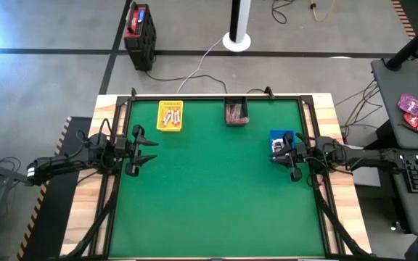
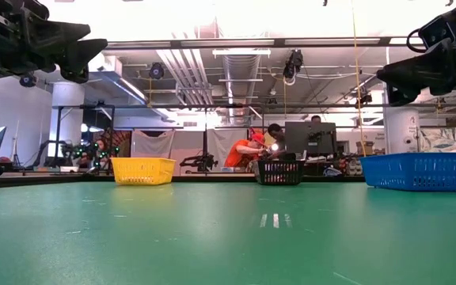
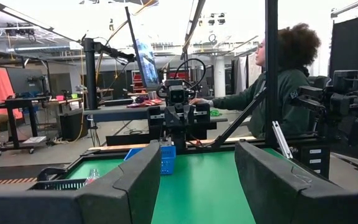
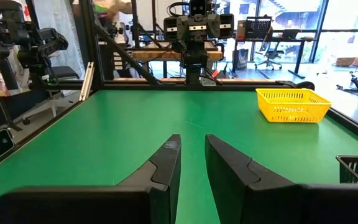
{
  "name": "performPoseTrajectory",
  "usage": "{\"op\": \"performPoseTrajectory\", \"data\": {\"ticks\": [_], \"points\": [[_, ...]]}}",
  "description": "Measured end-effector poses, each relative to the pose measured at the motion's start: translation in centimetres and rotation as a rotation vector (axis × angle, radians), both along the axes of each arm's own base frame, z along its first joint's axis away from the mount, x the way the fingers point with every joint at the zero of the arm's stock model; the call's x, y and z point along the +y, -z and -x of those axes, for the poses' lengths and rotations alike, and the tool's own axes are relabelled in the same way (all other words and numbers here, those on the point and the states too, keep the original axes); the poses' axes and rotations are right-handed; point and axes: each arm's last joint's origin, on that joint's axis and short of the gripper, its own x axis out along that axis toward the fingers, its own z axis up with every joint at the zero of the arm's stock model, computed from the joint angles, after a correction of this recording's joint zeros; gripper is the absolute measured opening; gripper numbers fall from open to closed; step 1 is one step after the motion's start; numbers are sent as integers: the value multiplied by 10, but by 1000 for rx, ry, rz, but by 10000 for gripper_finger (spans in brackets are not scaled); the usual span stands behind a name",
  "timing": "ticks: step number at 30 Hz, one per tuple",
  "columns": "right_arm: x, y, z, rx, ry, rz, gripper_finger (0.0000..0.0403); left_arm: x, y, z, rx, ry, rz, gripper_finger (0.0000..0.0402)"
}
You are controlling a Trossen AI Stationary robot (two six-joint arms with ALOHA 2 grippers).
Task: Sort candy by brand, put in halloween buckets
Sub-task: Return to Home Position
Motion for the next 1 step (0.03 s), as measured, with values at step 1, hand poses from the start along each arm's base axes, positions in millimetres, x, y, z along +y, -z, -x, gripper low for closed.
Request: {"op": "performPoseTrajectory", "data": {"ticks": [1], "points": [[0,0,0,0,0,0,66,0,0,0,0,0,0,189]]}}
